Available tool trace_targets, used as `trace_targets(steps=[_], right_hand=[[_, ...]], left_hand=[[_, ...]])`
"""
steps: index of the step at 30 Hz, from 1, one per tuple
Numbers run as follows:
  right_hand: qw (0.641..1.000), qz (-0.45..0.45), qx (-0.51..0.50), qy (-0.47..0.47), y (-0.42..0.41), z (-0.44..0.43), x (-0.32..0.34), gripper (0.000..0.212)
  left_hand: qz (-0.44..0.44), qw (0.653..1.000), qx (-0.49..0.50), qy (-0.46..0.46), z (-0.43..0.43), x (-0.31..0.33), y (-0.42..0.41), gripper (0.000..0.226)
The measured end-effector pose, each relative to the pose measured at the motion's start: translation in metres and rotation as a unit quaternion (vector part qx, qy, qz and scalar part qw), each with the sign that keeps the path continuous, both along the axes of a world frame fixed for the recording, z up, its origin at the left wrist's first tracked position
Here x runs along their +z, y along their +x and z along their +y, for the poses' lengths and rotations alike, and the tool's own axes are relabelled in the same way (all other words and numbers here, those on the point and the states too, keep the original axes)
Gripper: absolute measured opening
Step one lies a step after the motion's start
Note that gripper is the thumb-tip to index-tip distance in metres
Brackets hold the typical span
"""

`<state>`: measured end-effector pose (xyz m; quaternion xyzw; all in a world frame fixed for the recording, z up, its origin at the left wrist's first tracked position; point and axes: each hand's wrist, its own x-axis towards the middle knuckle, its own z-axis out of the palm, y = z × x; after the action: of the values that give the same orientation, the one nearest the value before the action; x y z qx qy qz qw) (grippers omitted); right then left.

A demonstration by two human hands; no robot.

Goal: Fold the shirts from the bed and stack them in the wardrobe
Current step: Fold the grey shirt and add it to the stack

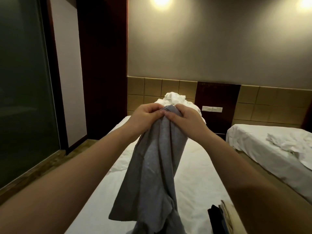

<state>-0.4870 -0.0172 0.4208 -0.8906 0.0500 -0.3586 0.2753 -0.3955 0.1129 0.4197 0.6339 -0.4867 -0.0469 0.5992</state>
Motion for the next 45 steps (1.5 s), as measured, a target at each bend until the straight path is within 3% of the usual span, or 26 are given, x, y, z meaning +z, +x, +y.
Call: trace_targets(steps=[3,7,9,12,20,24,30,34,36,38,40,43,45], right_hand=[[0.999,-0.003,-0.002,-0.039,0.005,-0.002,0.008,0.027],[0.994,0.001,-0.039,-0.1,0.008,-0.009,0.024,0.021],[0.991,0.005,-0.052,-0.125,0.006,-0.012,0.033,0.023],[0.986,0.007,-0.071,-0.148,0.004,-0.013,0.044,0.028],[0.976,-0.014,-0.138,-0.169,0.001,-0.019,0.049,0.034],[0.974,0.021,-0.137,-0.181,-0.005,-0.025,0.051,0.033],[0.986,0.045,-0.135,-0.089,-0.01,-0.041,0.048,0.032],[0.996,0.057,0.008,0.063,-0.021,-0.039,0.064,0.022],[0.979,0.121,0.081,0.14,-0.031,-0.037,0.077,0.037],[0.95,0.24,0.109,0.169,-0.036,-0.037,0.083,0.06],[0.929,0.325,0.092,0.151,-0.035,-0.037,0.082,0.06],[0.936,0.331,-0.002,0.117,-0.031,-0.042,0.065,0.043],[0.952,0.29,-0.055,0.088,-0.027,-0.046,0.057,0.033]], left_hand=[[-0.032,0.999,0.018,0.002,0.003,0.003,0.002,0.01],[-0.134,0.985,0.086,0.068,0.007,0.0,0.004,0.029],[-0.157,0.977,0.112,0.094,0.01,-0.003,0.006,0.022],[-0.139,0.979,0.118,0.095,0.012,-0.008,0.009,0.011],[-0.08,0.974,0.159,0.141,0.001,-0.039,0.004,0.021],[-0.036,0.974,0.155,0.158,0.001,-0.049,0.007,0.028],[-0.071,0.974,0.2,0.083,0.015,-0.028,0.026,0.038],[-0.106,0.975,0.193,0.021,0.026,0.021,0.033,0.034],[-0.141,0.971,0.192,0.03,0.029,0.039,0.035,0.03],[-0.153,0.97,0.186,0.034,0.03,0.05,0.035,0.028],[-0.145,0.972,0.184,0.032,0.034,0.056,0.036,0.027],[-0.149,0.968,0.154,0.128,0.042,0.053,0.039,0.019],[-0.189,0.94,0.141,0.246,0.046,0.047,0.042,0.012]])
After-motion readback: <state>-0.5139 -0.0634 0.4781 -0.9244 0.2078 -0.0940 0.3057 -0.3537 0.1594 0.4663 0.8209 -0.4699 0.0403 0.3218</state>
